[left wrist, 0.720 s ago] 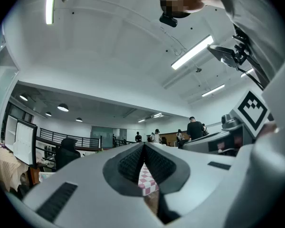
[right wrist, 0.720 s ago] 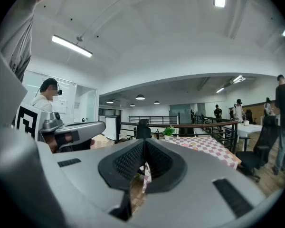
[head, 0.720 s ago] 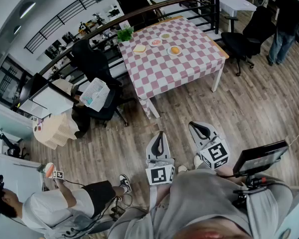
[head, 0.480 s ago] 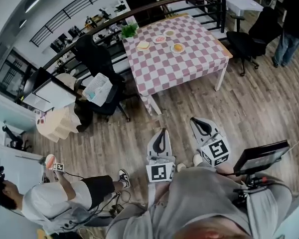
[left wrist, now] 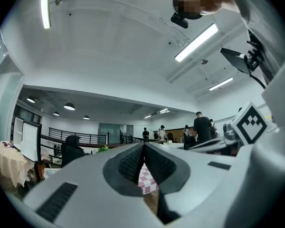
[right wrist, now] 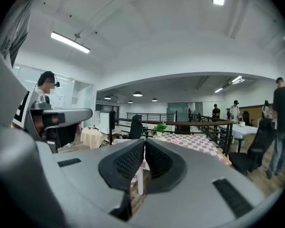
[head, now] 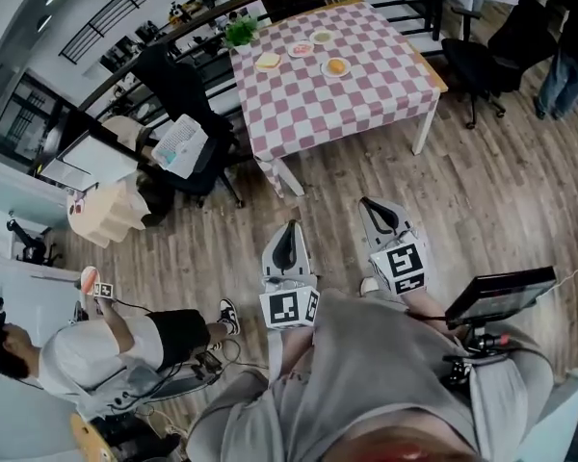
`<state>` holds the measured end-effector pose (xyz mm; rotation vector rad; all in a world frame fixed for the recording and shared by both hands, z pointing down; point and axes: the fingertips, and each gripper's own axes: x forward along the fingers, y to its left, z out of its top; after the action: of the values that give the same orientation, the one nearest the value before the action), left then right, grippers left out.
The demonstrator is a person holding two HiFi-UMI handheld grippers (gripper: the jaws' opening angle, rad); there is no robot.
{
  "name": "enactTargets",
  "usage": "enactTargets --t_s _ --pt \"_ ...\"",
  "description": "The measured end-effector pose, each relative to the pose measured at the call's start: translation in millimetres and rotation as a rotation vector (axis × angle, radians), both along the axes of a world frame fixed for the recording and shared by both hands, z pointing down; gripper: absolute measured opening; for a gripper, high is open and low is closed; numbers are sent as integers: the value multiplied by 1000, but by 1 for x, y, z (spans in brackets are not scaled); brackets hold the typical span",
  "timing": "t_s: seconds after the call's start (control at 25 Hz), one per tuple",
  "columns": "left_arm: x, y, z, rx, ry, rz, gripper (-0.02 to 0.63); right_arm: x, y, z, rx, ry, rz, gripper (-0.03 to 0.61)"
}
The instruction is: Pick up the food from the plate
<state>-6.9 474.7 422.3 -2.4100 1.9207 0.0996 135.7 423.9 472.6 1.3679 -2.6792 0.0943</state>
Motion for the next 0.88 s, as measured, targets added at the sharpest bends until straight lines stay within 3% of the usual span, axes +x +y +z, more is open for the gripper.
enactTargets --t_s 0.2,0.48,0.88 --pt "7 -7 -12 12 -25 -16 11 14 -15 -3 -20 -40 -8 17" --pt "5 -25 -8 4 -34 -28 11 4 -33 3 -35 -39 -52 17" --pt "-16 -96 8 -2 8 -1 11 -11 -88 17 -64 -9 -19 17"
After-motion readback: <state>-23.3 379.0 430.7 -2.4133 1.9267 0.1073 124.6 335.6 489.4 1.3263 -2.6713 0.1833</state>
